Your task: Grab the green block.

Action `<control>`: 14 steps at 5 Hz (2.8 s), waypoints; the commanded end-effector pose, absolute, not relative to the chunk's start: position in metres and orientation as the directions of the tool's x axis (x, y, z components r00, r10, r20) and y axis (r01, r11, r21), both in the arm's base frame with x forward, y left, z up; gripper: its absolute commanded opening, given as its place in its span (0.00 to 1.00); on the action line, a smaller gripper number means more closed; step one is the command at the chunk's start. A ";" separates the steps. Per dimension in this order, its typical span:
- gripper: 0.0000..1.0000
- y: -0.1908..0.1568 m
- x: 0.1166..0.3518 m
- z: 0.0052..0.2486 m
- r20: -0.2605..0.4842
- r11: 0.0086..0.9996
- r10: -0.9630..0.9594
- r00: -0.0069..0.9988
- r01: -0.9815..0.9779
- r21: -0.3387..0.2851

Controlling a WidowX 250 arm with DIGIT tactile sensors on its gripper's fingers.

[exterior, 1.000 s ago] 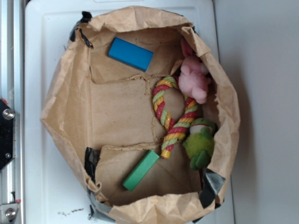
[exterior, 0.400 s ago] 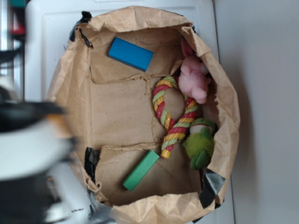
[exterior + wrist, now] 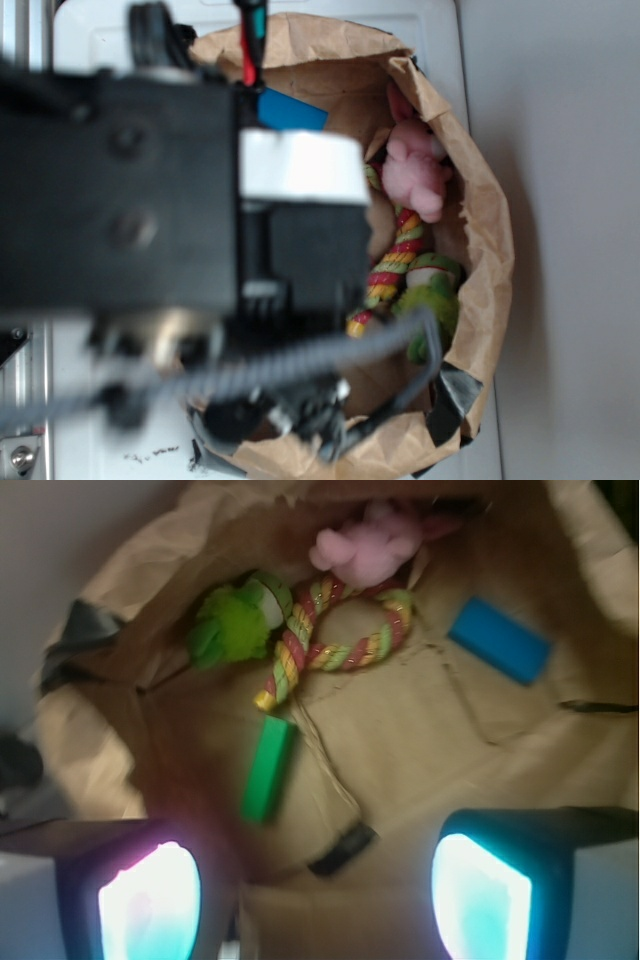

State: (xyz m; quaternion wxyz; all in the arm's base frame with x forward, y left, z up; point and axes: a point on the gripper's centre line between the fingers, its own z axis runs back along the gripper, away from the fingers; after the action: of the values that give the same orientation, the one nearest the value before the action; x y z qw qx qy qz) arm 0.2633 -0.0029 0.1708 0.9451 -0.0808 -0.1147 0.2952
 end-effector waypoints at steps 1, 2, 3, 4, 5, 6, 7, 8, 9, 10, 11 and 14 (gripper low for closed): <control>1.00 0.027 0.275 0.133 0.104 0.737 0.671 0.734 -0.646 -0.199; 1.00 -0.001 0.284 0.118 0.098 0.786 0.613 0.784 -0.595 -0.166; 1.00 -0.034 0.285 0.109 0.105 0.825 0.563 0.820 -0.549 -0.135; 1.00 -0.069 0.284 0.094 0.071 0.840 0.539 0.840 -0.530 -0.115; 1.00 -0.065 0.308 0.086 0.054 0.860 0.507 0.860 -0.501 -0.094; 1.00 -0.057 0.313 0.070 0.018 0.855 0.515 0.857 -0.512 -0.083; 1.00 -0.056 0.304 0.053 -0.035 0.852 0.518 0.855 -0.519 -0.064; 1.00 -0.066 0.279 0.054 -0.057 0.867 0.492 0.869 -0.494 -0.058; 1.00 -0.066 0.260 0.056 -0.092 0.884 0.457 0.885 -0.463 -0.066; 0.00 -0.066 0.256 0.054 -0.080 0.866 0.489 0.868 -0.495 -0.076; 0.00 -0.066 0.259 0.054 -0.064 0.877 0.467 0.882 -0.471 -0.092; 0.00 0.014 0.242 0.142 0.129 0.930 0.355 0.926 -0.336 -0.151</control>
State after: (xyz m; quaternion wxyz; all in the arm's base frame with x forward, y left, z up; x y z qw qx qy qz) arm 0.2385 0.0060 0.1241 0.9819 -0.0566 -0.0457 0.1751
